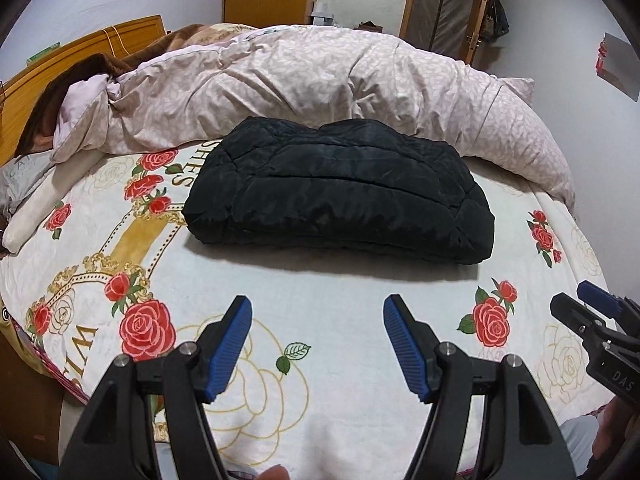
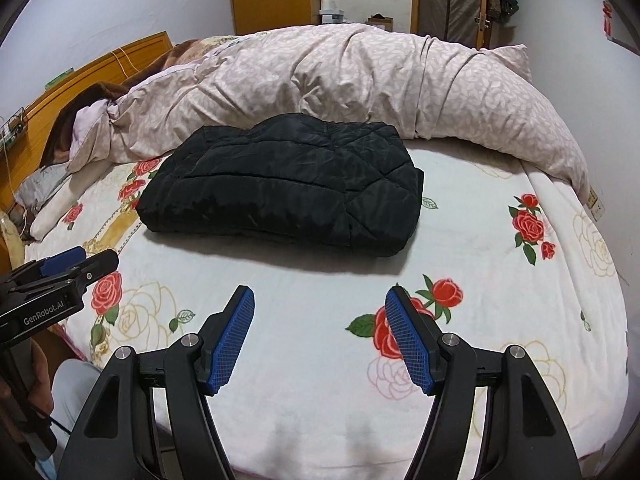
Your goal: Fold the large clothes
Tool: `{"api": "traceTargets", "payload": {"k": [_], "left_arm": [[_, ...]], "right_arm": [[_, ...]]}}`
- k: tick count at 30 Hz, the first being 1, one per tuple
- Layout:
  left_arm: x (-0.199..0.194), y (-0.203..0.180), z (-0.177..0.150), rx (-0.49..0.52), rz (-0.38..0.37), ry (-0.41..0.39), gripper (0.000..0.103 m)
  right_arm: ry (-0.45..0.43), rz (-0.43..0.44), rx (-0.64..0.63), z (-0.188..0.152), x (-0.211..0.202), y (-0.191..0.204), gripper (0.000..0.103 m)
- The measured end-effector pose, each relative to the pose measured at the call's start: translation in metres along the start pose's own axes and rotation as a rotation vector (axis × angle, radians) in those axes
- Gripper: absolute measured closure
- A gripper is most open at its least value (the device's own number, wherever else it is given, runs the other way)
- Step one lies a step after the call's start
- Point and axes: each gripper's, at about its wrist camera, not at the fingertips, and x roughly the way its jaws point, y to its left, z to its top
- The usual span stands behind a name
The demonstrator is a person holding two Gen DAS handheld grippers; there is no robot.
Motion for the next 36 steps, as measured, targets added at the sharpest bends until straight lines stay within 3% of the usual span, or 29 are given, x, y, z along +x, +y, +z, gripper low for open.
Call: {"api": "traceTargets", "payload": {"k": [36], "left_arm": [[0.0008, 0.0006, 0.0005, 0.003, 0.018, 0.007, 0.033]], "right_arm": [[0.006, -0.003, -0.006, 0.0006, 0.0046, 0.0029, 0.035]]}}
